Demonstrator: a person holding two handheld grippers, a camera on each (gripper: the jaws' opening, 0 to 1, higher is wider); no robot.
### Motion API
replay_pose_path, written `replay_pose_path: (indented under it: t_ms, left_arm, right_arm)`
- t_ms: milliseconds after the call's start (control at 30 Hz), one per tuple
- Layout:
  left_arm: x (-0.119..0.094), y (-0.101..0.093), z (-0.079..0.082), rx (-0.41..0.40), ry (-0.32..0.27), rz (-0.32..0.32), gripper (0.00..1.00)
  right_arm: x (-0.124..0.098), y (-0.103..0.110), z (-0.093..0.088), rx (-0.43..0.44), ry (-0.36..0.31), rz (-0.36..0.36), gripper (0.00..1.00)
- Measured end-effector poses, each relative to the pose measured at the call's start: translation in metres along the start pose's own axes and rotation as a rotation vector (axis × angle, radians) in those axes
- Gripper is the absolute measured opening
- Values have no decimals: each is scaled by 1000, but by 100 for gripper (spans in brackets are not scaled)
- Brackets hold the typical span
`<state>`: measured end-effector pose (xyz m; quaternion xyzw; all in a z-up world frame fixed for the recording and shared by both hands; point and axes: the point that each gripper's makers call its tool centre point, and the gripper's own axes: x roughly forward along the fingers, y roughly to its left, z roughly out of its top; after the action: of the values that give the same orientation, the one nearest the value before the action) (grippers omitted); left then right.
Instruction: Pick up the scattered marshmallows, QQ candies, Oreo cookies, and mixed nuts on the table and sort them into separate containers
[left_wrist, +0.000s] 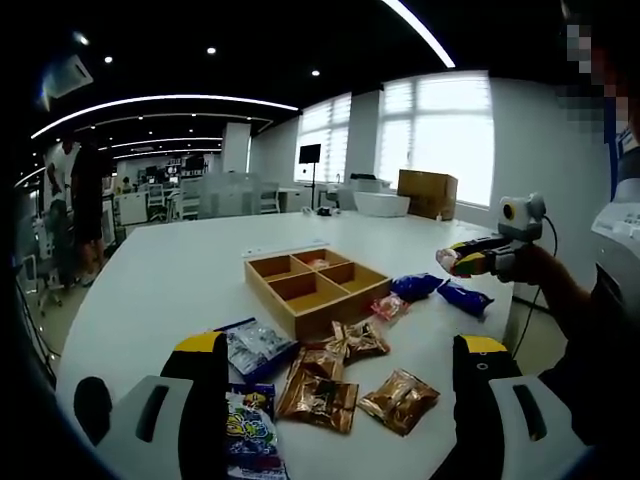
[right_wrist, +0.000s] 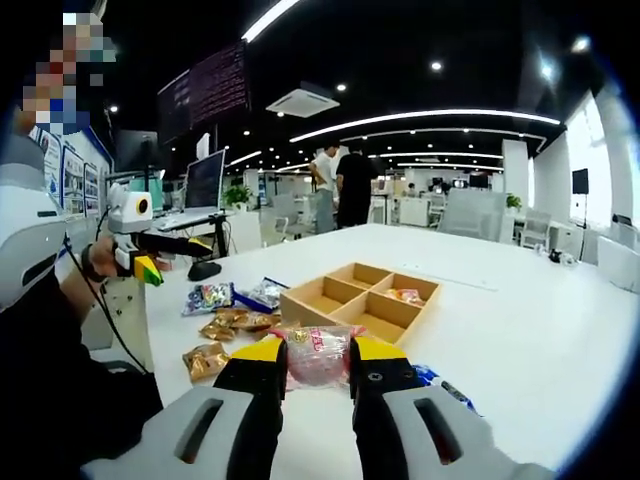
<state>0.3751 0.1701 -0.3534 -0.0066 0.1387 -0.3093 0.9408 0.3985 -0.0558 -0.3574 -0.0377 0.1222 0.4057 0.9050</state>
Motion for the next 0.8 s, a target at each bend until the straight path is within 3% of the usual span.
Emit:
replay_pose_path:
  t_ms: [800]
  left_arm:
    - [0, -3, 3, 9, -1, -9, 96]
  right_arm:
    - [35, -37, 14, -23, -1, -19, 21]
